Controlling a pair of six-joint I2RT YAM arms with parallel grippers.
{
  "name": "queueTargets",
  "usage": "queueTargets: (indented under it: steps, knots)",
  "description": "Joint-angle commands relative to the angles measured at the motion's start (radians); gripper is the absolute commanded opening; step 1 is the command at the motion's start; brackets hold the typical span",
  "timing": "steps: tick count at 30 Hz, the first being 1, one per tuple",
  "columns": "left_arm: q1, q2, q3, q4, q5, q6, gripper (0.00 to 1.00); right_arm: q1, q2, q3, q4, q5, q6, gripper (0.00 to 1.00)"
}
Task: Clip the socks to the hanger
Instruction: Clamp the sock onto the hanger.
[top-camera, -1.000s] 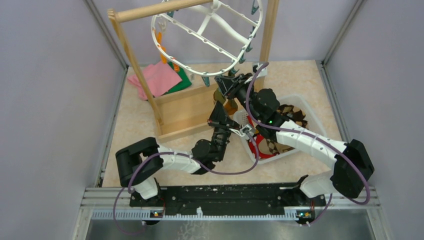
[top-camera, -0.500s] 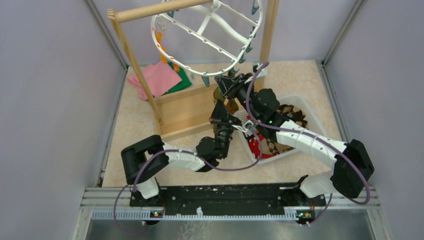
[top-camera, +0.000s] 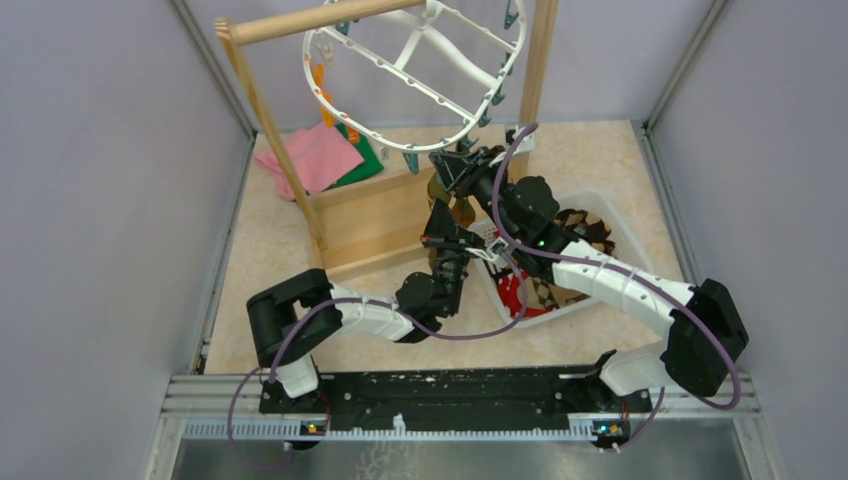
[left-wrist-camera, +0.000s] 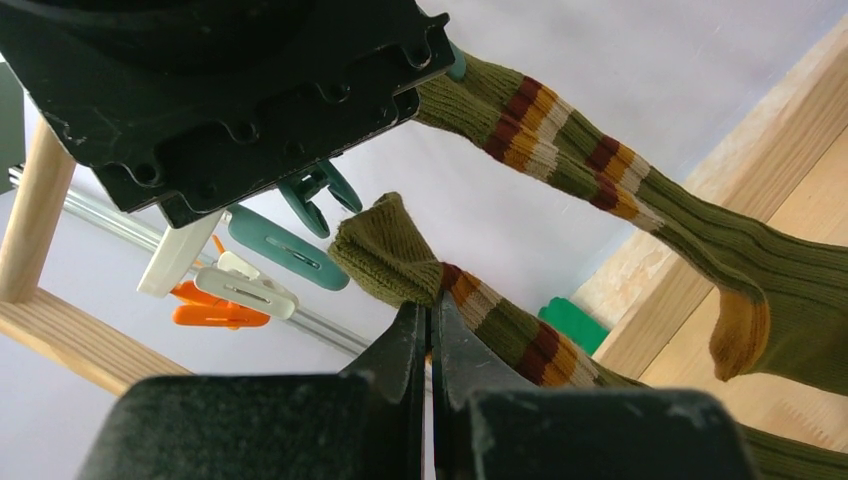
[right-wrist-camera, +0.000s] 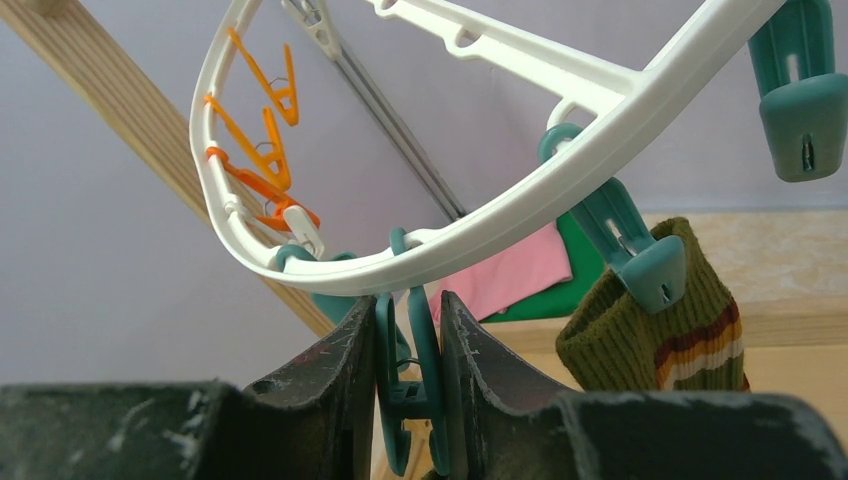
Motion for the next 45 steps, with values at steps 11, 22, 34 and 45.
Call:
queueTargets:
  steps: [11,22,34,45]
  knots:
    - [0.009,0.030,0.077,0.297,-0.036,-0.023,0.00,-0.012,-0.001,0.017,-0.075,0.039,0.025,0.00]
    - [0.016,0.007,0.047,0.297,0.033,-0.011,0.00,-0.024,-0.005,0.018,-0.112,-0.012,0.029,0.00]
    - [0.025,-0.017,0.019,0.297,0.040,-0.009,0.00,-0.048,-0.009,0.020,-0.124,-0.072,0.013,0.00]
    - [0.029,-0.026,0.005,0.297,0.043,-0.009,0.00,-0.058,-0.006,0.040,-0.153,-0.139,0.012,0.00]
